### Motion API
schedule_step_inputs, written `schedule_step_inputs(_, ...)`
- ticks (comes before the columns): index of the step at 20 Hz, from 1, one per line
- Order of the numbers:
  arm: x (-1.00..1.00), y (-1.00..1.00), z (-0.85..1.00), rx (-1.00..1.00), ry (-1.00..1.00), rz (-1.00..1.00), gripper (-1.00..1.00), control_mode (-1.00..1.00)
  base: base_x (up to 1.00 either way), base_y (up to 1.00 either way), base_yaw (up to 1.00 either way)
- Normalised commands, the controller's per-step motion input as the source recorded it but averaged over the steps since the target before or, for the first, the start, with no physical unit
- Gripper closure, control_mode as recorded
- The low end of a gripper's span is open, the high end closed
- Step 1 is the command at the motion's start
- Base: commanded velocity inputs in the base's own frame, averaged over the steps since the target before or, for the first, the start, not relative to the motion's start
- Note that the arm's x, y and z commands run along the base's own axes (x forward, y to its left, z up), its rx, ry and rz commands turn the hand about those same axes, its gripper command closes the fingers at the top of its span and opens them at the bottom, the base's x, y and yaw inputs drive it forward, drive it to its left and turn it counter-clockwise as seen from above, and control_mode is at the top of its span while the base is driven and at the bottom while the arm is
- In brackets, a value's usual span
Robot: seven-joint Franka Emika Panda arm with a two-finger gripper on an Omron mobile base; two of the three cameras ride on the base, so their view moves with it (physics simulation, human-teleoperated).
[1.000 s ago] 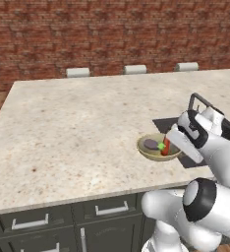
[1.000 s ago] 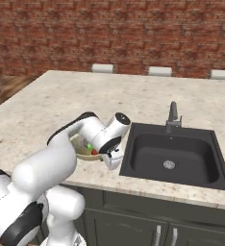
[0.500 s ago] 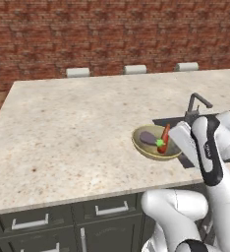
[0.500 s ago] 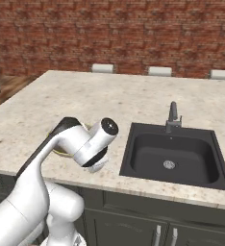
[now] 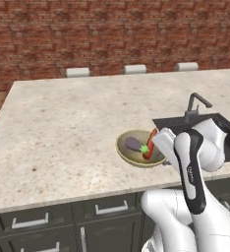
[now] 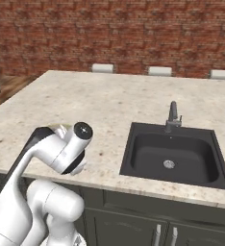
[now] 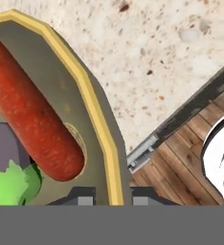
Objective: Dump the eggplant and carrot from the bowl so the bowl can be washed. Place the bowl in the sink after clearing the leftovers.
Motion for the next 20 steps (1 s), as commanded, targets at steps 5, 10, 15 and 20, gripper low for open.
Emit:
schedule_step_inputs(5,0.0,0.0,0.0,0.0,0.0,0.0,1.0,1.0,-0.43,-0.51,-0.03)
schedule_step_inputs(10,0.0,0.0,0.0,0.0,0.0,0.0,1.0,1.0,0.16,-0.93,-0.12)
schedule_step_inputs(15,0.0,0.0,0.0,0.0,0.0,0.0,1.0,1.0,0.25,-1.0,-0.12)
schedule_step_inputs(20,0.0,0.0,0.0,0.0,0.0,0.0,1.0,1.0,0.2,-0.78,-0.09)
